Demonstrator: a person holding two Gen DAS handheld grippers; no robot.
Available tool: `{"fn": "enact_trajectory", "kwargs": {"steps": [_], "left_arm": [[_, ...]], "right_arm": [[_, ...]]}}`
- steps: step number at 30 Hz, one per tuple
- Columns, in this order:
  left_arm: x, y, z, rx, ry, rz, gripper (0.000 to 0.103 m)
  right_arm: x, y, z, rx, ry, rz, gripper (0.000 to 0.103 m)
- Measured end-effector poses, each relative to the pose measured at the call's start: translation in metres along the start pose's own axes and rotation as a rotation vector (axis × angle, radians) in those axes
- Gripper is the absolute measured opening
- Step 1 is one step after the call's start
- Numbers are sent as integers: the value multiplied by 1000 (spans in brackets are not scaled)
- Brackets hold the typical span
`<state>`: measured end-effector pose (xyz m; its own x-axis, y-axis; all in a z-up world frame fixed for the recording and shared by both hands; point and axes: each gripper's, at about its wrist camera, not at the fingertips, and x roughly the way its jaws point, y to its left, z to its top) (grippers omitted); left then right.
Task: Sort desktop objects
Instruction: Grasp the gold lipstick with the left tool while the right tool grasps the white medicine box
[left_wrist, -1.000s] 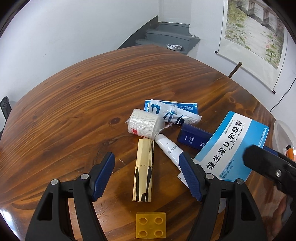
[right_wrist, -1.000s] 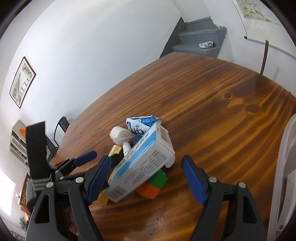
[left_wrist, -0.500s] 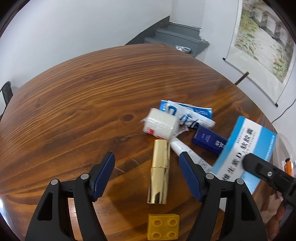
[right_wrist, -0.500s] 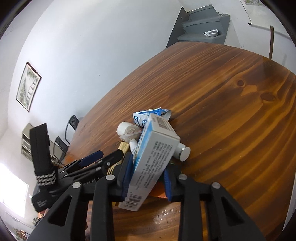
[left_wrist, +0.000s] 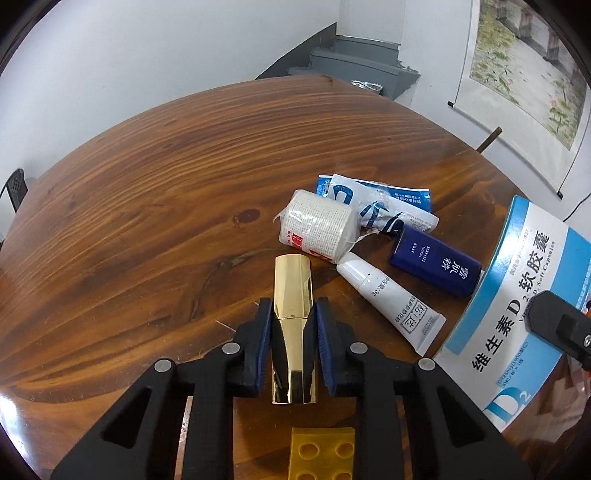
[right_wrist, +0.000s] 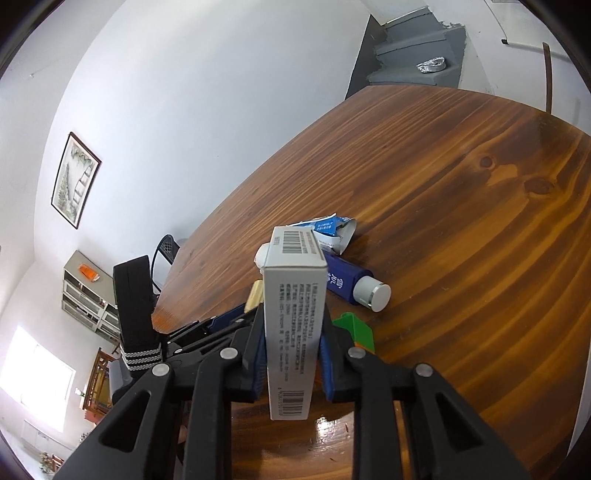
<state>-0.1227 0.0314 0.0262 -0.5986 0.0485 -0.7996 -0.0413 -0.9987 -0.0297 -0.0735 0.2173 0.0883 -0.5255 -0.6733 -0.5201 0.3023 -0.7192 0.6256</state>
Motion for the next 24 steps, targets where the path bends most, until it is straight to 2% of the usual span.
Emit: {"fn": "enact_trajectory", "kwargs": {"steps": [16, 19, 24], "left_arm": [[-19, -20, 3, 31, -57, -41, 25], [-27, -16, 6, 17, -76, -44, 25], [-40, -17, 9, 12, -107, -53, 25]], "right_arm": [[6, -2, 2, -17, -4, -21, 28], [5, -1, 4, -27, -6, 34, 25], [-9, 7, -3, -49, -52, 63, 25]]}}
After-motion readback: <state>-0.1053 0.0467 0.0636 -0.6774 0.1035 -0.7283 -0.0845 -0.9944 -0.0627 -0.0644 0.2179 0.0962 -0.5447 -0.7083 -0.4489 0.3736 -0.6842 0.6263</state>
